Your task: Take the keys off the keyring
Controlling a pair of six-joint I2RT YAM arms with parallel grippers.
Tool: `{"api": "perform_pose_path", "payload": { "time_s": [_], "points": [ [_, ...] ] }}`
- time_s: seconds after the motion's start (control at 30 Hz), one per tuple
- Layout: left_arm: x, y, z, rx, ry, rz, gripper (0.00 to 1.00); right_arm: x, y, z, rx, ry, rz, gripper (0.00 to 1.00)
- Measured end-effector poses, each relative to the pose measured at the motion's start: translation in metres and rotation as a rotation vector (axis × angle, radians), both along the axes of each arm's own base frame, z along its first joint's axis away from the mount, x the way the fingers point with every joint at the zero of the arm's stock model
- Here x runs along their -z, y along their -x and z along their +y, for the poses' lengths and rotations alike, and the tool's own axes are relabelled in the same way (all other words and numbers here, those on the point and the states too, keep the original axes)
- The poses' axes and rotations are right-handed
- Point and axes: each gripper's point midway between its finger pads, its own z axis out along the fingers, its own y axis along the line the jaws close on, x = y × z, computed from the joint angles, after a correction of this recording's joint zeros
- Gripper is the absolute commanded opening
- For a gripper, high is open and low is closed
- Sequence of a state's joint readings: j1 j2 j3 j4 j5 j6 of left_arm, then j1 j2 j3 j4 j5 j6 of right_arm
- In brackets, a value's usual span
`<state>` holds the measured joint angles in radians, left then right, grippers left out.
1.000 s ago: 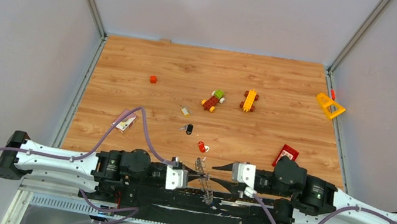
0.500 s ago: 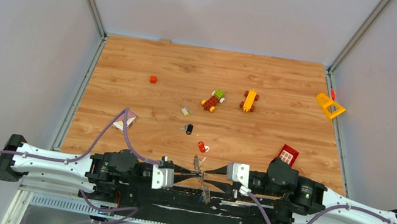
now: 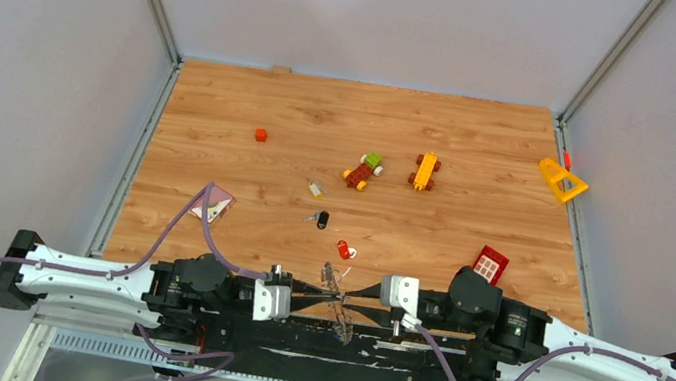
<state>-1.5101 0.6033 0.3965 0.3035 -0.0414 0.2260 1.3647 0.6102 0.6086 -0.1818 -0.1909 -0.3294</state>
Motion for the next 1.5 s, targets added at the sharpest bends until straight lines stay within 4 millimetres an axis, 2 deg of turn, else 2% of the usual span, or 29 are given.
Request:
{"api": "perform_pose_path", "payload": {
  "time_s": [0.37,0.5,0.8,1.27,1.5],
  "points": [
    [-0.006,0.0,0.003,0.0,0.021,-0.001,0.0,-0.001,-0.003,-0.001,0.022,-0.003,0.003,0.08],
    [-0.005,0.0,0.003,0.0,0.021,-0.001,0.0,-0.001,-0.004,-0.001,0.028,-0.003,0.002,0.0],
    [-0.005,0.0,0.003,0.0,0.023,-0.002,0.0,0.0,-0.007,-0.001,0.042,0.002,0.001,0.0],
    [-0.006,-0.002,0.005,-0.01,0.044,-0.006,0.0,0.029,-0.021,0.007,0.096,0.101,-0.018,0.0],
    [-0.009,-0.002,0.006,-0.011,0.061,-0.007,0.0,0.029,-0.023,0.008,0.104,0.106,-0.031,0.0]
  ]
}}
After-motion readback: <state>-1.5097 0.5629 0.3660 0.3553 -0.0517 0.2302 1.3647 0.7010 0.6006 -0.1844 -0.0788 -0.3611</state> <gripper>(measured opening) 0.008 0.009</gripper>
